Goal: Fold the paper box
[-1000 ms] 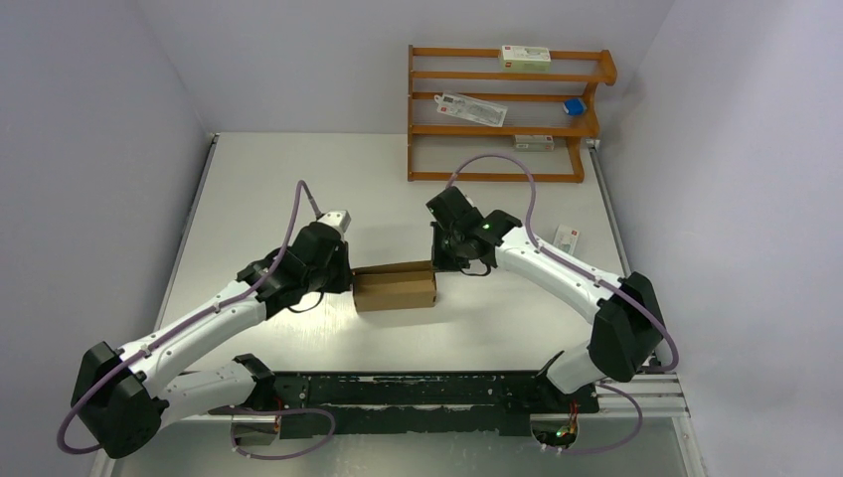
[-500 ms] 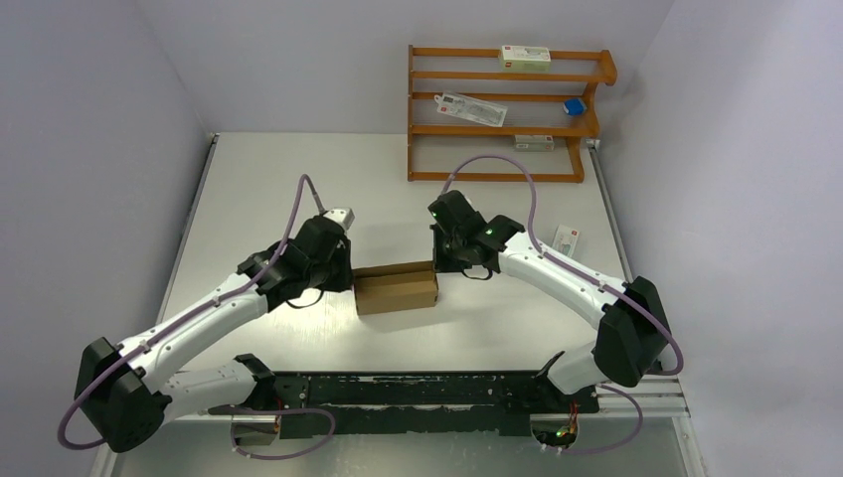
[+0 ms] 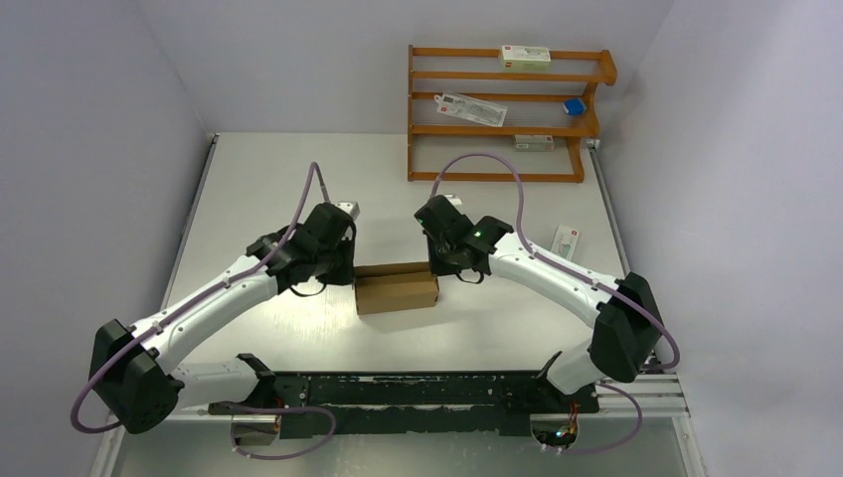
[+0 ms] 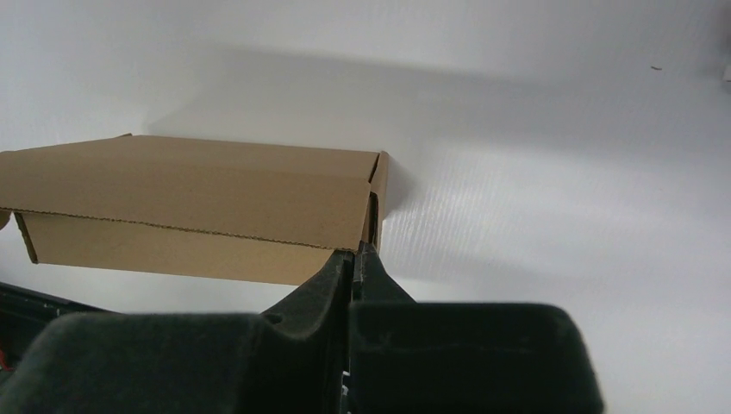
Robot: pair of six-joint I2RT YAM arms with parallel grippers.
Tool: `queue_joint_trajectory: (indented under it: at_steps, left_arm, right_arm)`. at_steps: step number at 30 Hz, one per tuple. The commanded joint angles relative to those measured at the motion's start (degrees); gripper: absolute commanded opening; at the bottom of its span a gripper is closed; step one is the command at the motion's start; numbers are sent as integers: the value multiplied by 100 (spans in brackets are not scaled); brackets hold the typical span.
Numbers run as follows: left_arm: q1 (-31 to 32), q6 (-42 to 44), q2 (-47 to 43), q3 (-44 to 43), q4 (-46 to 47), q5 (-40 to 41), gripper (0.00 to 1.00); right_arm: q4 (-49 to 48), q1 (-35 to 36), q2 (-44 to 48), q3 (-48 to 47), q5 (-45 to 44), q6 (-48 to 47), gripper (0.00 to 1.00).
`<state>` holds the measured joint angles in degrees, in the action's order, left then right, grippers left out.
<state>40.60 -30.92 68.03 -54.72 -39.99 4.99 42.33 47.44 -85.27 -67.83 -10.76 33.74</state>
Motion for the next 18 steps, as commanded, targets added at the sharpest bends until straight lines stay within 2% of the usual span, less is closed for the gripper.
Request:
queue_joint_trajectory:
  at_steps: [1, 9, 13, 18]
  left_arm:
    - [-129, -15, 116, -359, 254, -688, 5]
    - [-616, 113, 301, -554, 15, -974, 5]
    - [-672, -18, 258, -631, 6, -1001, 5]
    - [-698, -314, 202, -586, 247, -1441, 5]
  right_arm:
    - [387, 223, -301, 7, 7, 24, 0]
    - [347, 416, -411, -32, -128, 131, 0]
    - [424, 521, -546, -99, -312, 207, 0]
    - [571, 683, -693, -248, -656, 336, 0]
